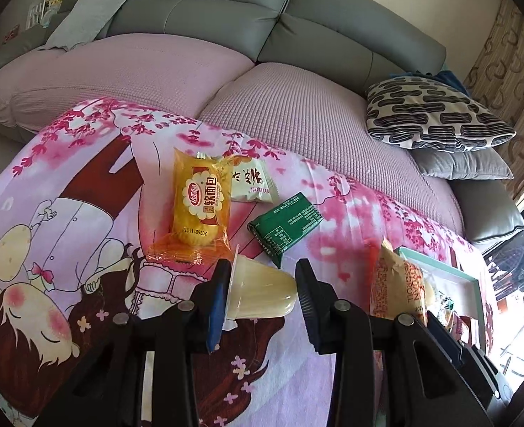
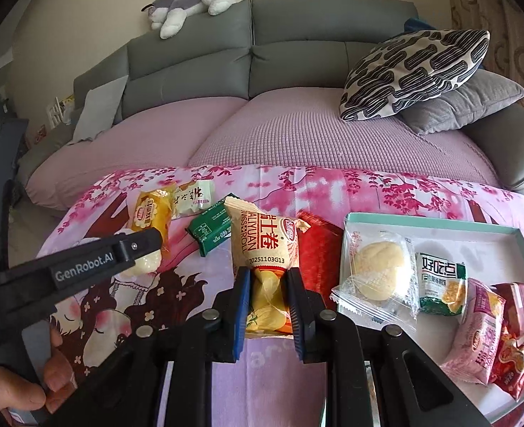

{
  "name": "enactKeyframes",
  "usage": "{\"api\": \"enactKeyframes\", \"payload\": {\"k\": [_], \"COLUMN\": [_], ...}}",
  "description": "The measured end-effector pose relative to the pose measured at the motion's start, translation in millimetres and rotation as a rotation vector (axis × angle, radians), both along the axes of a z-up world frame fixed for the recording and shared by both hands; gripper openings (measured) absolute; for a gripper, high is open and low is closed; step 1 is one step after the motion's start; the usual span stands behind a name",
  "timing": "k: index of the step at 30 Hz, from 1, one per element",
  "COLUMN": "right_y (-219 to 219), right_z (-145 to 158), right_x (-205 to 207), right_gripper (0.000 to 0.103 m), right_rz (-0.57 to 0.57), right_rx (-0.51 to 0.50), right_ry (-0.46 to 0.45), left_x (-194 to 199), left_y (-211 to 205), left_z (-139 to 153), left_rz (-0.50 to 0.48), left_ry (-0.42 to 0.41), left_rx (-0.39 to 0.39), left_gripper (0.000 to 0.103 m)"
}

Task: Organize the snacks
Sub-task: 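Carry the jelly cup with the left tool while the right tool carries the cracker pack over the tray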

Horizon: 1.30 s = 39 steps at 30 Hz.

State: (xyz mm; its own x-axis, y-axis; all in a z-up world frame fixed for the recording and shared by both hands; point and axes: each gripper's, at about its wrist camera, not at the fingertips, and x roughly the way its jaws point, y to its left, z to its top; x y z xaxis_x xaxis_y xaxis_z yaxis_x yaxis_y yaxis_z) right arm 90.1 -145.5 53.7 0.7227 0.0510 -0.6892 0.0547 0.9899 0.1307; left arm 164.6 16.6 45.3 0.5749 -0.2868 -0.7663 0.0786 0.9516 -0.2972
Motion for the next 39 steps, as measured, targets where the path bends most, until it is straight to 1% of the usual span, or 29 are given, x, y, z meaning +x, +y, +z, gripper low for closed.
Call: {"api": "enactKeyframes", "payload": {"k": [10, 18, 22, 28, 31, 35, 39], "right_y": [-7.6, -49.8, -81.0, -133.1, -159.1, -186.7, -206.1], "right_z": [8.1, 17.1, 20.5, 18.2, 18.4, 18.5, 18.6], "right_x": [-38.1, -53.1, -60.3, -73.3, -82.0, -93.0, -98.4], "right_gripper": [0.022, 0.022, 0.022, 0.022, 0.022, 0.022, 0.022], "right_rz": [-0.016, -0.117, -0.198, -0.346, -0.406, -0.463, -0.492], "right_rx": [-0.020, -0.017, -0.019, -0.031, -0.018, -0.020, -0.003], "right_ry": [-0.004, -0.008, -0.010, 0.018, 0.022, 0.021, 0.008], "left_x": [-21.7, -34.3, -40.3, -53.8, -61.0, -70.6, -75.9], "left_y": [-9.1, -41.1, -69.2, -120.4, -145.1, -176.1, -201.3], "left_z": [28.0, 43.5, 49.9, 54.0, 54.3, 52.3, 48.1], "left_rz": [-0.010, -0.065, -0.120, -0.235, -0.289, -0.348, -0.387], "left_ry": [-0.040, -0.060, -0.069, -0.075, -0.075, -0.068, -0.062], "left_rx": [-0.025, -0.023, -0.016, -0.001, 0.006, 0.018, 0.030], "left_gripper": [0.039, 0.039, 0.039, 0.039, 0.039, 0.039, 0.039]}}
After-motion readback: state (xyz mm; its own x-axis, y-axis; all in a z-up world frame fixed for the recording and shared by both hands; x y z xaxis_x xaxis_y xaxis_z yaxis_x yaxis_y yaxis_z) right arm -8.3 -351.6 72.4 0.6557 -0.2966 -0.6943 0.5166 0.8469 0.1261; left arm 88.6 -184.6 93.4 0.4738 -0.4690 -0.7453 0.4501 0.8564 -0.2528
